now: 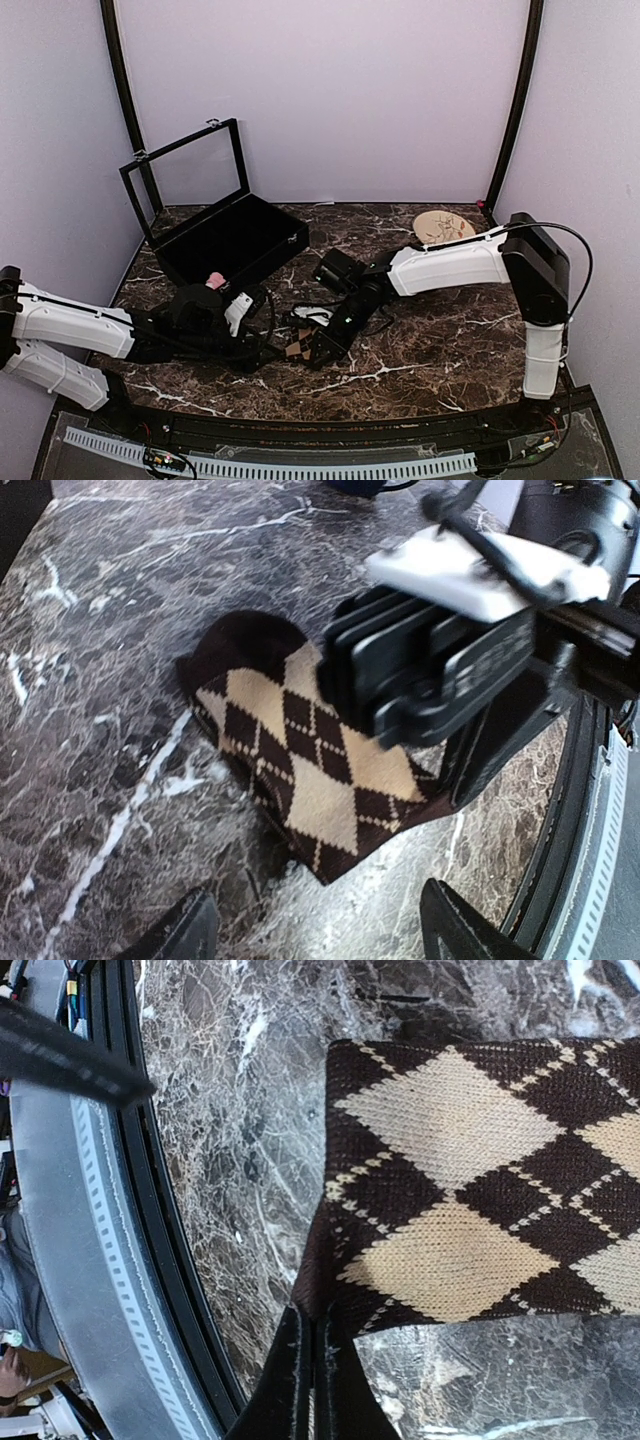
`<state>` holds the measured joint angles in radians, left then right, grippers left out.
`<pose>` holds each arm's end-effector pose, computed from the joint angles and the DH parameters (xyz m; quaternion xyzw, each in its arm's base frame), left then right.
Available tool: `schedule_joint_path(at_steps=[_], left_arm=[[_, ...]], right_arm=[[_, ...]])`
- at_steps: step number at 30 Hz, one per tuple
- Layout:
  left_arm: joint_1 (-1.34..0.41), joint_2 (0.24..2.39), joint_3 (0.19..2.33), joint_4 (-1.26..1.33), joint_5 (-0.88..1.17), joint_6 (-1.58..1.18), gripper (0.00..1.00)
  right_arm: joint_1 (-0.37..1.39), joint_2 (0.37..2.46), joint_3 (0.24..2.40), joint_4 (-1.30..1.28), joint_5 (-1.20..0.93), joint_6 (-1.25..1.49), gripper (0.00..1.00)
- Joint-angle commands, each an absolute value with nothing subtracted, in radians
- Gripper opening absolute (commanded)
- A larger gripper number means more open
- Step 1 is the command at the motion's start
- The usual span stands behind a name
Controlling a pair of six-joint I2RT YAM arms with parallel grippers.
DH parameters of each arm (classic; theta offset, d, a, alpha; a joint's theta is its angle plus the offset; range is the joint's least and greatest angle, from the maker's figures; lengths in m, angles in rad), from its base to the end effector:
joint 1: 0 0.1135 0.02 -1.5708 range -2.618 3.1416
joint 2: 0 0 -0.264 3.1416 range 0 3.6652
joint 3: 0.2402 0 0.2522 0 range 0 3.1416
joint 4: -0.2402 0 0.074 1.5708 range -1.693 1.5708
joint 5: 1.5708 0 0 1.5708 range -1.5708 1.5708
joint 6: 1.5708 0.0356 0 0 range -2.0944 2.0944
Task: Roll the socks
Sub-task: Roll the sock at the center of the board.
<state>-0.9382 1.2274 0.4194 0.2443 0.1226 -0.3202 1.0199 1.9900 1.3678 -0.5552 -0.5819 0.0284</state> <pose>0.1361 -0.1930 0.1680 0.2940 0.8238 -0.3268 0.3578 0.1934 0.3521 0.1648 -0.4962 0.7997 0.3373 0.0213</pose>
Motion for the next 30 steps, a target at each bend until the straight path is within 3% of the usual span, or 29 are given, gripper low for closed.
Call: schedule_joint_path(at_steps=[1,19,30], left_arm=[[-0.957,1.246,0.453,0.281,0.155,-0.266,0.71],[-1.015,1.359,0.511,0.299,0.183,-0.133,0.7],[-1.085,1.473,0.607,0.257,0.011,-0.022,0.63]], right_arm=[[1.005,2.013,1.388,-0.569,-0.66,0.031,0.0],[0.941,2.052,1.423,-0.621,-0.786,-0.002,0.0],[0.917,2.062,1.433,-0.658,-0.815,-0.036,0.0]])
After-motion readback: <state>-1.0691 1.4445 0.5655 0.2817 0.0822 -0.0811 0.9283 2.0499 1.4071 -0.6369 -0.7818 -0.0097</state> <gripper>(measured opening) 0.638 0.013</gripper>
